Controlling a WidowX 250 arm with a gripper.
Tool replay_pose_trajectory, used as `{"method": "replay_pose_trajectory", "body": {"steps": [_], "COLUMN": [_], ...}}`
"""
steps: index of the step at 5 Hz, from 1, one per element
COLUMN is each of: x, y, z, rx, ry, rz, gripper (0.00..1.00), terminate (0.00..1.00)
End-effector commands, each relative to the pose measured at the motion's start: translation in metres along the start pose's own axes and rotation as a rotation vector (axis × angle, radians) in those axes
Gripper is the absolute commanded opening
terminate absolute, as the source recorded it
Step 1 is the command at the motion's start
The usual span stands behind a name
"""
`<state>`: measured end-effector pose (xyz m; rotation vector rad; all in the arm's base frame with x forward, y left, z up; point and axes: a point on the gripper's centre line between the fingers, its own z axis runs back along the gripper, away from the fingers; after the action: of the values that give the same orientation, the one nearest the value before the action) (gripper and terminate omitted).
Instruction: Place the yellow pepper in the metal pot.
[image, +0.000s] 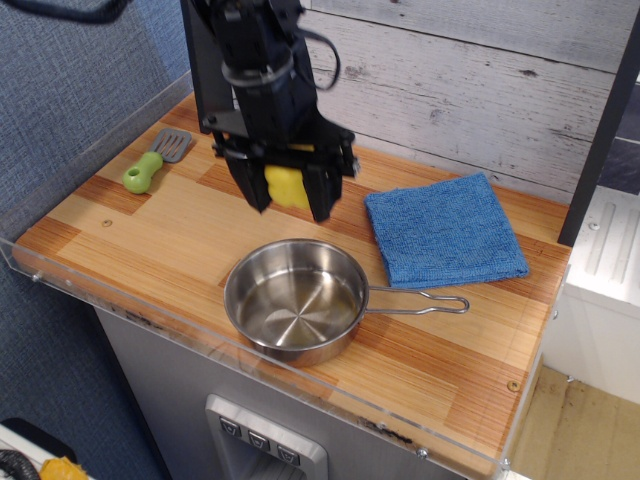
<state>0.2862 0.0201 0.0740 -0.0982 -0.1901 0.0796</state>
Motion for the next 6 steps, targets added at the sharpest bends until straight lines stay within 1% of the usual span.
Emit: {"method": "replay_pose_trajectory", "body": {"steps": [1, 2, 4, 5, 6], "x": [-0.026, -0.043, -0.059, -0.060, -0.061], "y": [-0.008, -0.007, -0.004, -0.006, -0.005], "z": [0.002, -0.007, -0.030, -0.051, -0.076], "rx": [0.016, 0.021, 0.046, 0.060, 0.065], "ry": [-0.017, 0.005, 0.053, 0.091, 0.146], "rz": [-0.062, -0.065, -0.073, -0.083, -0.079], "gripper": [0.00, 0.00, 0.00, 0.00, 0.00], "terminate": [0.00, 0.00, 0.00, 0.00, 0.00]}}
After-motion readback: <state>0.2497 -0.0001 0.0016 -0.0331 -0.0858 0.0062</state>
